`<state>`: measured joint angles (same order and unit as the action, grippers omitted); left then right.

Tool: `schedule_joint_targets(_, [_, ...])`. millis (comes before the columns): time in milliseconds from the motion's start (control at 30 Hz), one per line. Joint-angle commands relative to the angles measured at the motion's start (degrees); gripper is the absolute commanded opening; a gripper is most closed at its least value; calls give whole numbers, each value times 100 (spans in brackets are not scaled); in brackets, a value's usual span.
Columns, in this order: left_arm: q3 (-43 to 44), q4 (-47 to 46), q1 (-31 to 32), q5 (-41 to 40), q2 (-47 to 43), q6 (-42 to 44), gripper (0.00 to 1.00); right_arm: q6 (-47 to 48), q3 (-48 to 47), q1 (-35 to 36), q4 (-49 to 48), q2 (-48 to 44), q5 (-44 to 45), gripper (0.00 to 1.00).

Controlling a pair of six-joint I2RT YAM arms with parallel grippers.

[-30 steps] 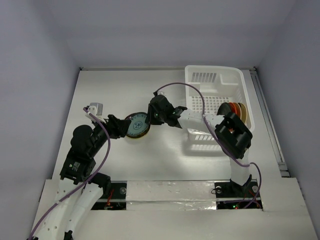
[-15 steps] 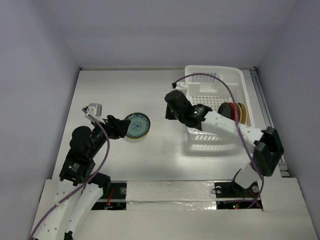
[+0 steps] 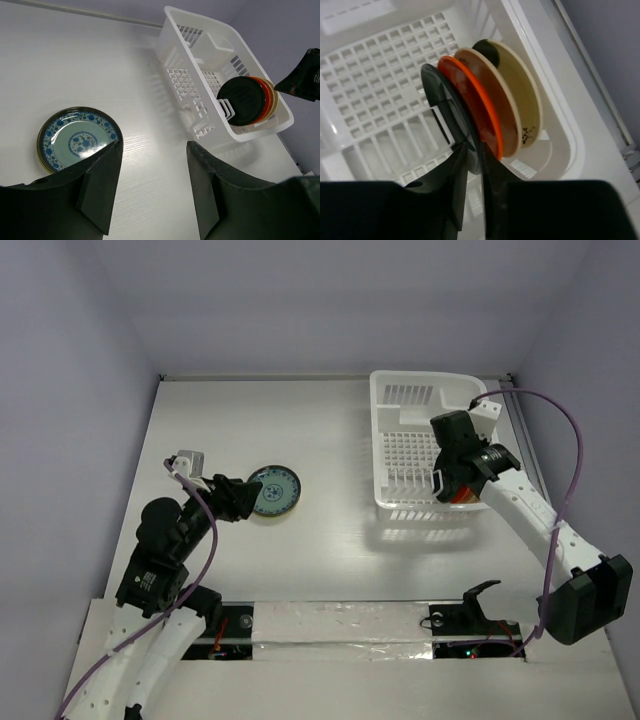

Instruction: Unload the plates from the dish rack

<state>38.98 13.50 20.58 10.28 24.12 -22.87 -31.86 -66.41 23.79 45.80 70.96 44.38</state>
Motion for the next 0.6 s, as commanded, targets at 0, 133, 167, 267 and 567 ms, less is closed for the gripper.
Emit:
schedule_joint_targets(0, [31,-242,95,-35,-74,11,50,442,49,-225,113,-21,124,23])
schedule_joint_targets(133, [39,-225,95,-61,-92,20,50,733,93,-437,-106,119,-166,28])
schedule_joint_targets(167, [31,-225,148,-70,-92,11,50,760,119,-498,-202,155,-175,28])
schedule_joint_targets(267, [39,-225,148,-88,-92,11,50,777,59,-498,-177,366,-219,27])
schedule_joint_targets(567, [39,-216,148,-114,-83,2,50,865,-65,-498,-308,287,-386,24])
